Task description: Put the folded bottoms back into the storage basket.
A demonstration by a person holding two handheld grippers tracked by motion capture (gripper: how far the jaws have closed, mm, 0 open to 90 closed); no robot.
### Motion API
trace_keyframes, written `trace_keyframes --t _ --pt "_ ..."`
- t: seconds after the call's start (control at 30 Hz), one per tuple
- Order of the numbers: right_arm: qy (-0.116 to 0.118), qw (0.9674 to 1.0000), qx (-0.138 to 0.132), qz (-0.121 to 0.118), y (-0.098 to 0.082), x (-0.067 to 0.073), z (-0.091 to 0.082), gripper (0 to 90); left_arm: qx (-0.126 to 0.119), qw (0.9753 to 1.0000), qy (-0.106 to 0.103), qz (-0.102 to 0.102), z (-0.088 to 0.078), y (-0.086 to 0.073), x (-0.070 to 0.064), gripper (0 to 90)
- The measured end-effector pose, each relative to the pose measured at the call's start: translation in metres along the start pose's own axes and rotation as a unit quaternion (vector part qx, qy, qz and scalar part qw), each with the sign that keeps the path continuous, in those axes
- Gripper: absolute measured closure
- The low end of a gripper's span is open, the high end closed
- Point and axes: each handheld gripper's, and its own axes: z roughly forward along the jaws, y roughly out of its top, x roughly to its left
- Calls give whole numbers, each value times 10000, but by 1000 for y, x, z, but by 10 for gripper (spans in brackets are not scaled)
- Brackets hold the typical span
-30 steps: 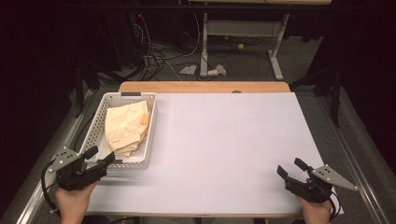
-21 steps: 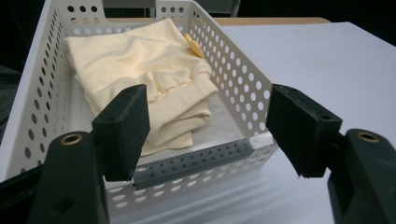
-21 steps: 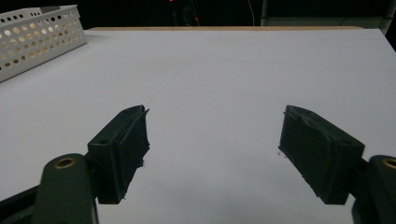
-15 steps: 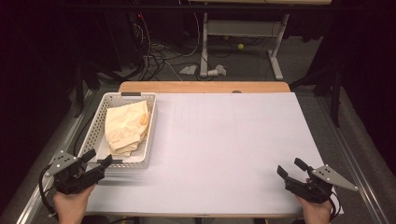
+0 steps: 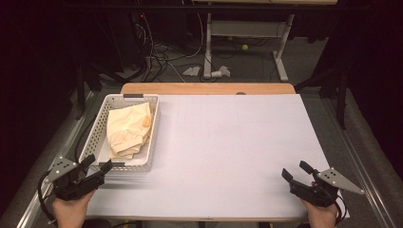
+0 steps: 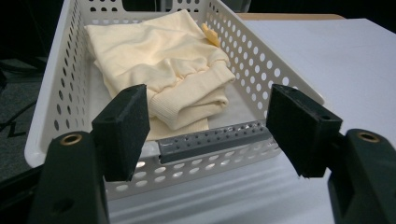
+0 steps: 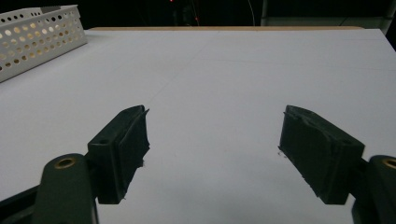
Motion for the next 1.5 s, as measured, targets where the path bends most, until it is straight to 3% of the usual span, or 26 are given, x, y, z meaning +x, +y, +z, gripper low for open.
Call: trace_keyframes --t 0.47,1.23,1.5 --pt "4 10000 10 18 0 0 0 246 -12 9998 207 -62 1 -8 8 292" --pt "14 10000 12 28 0 0 0 248 -278 9979 568 -149 -5 -22 15 277" --pt "29 10000 6 15 0 0 -1 248 -305 9976 566 -268 -9 -27 16 277"
